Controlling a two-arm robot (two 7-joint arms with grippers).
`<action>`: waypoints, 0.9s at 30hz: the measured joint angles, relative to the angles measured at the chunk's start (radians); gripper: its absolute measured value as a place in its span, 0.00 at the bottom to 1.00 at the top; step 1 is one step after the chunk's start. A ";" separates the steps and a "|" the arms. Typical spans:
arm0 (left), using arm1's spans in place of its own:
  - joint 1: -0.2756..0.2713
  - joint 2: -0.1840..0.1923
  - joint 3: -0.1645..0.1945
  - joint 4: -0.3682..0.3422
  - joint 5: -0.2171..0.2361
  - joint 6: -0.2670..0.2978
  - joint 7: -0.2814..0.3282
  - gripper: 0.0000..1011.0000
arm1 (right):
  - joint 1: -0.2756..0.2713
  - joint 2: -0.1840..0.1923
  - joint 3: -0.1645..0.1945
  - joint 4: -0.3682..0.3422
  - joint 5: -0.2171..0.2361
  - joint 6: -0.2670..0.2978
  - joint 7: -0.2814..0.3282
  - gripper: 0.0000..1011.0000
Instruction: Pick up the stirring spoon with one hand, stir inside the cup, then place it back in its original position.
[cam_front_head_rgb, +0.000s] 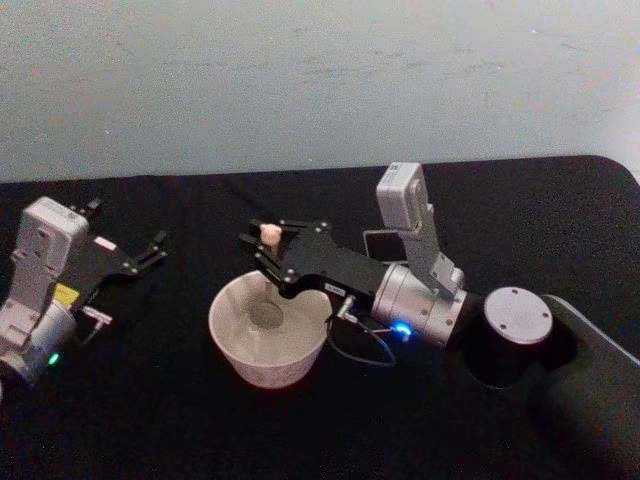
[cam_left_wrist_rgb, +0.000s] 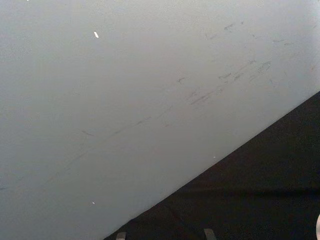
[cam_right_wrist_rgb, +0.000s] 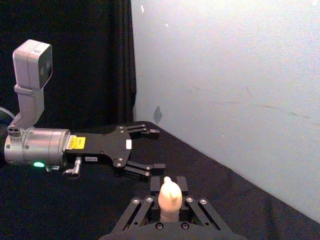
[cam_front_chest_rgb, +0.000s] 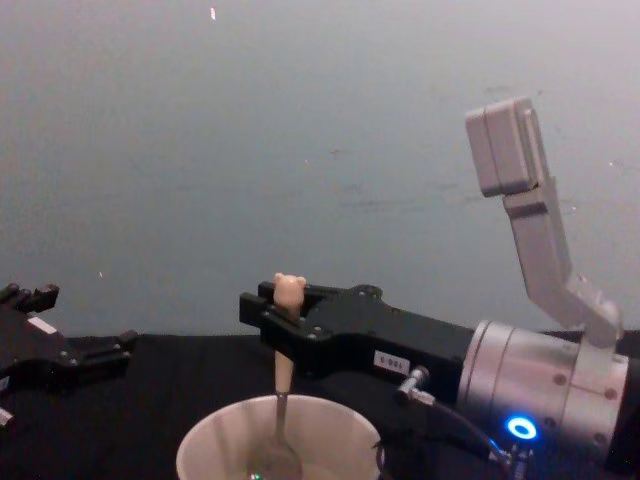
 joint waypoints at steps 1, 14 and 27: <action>0.000 0.000 0.000 0.000 0.000 0.000 0.000 0.99 | -0.002 0.002 0.001 -0.003 0.000 0.002 0.000 0.19; 0.000 0.000 0.000 0.000 0.000 0.000 0.000 0.99 | -0.016 0.010 0.009 -0.021 0.000 0.005 -0.007 0.19; 0.000 0.000 0.000 0.000 0.000 0.000 0.000 0.99 | -0.027 0.020 0.024 -0.054 0.004 0.005 -0.017 0.19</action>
